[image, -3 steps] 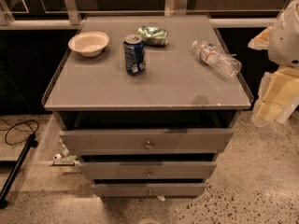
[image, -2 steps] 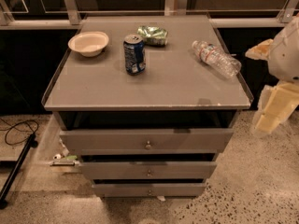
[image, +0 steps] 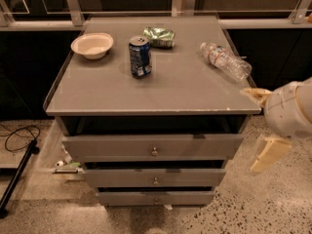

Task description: Open top drawer

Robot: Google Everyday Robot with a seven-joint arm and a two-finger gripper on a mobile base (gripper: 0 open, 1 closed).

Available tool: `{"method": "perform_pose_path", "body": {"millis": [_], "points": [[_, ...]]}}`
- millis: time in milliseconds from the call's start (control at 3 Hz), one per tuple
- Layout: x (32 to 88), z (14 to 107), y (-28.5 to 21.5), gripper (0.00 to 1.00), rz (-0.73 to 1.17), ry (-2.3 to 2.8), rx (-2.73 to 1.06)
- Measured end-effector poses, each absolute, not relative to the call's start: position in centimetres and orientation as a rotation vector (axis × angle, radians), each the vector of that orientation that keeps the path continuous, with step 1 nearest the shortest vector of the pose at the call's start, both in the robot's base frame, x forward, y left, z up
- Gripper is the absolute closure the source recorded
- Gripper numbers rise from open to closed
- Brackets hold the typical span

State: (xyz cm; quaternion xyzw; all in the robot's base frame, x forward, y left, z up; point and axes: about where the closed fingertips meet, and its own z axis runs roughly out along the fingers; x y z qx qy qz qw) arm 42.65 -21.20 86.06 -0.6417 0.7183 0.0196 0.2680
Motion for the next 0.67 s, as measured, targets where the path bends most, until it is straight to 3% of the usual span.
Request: {"method": "perform_pose_path", "body": {"millis": [667], "points": [[42.6, 77.0, -20.8, 0.00, 0.157, 1.870, -1.748]]}}
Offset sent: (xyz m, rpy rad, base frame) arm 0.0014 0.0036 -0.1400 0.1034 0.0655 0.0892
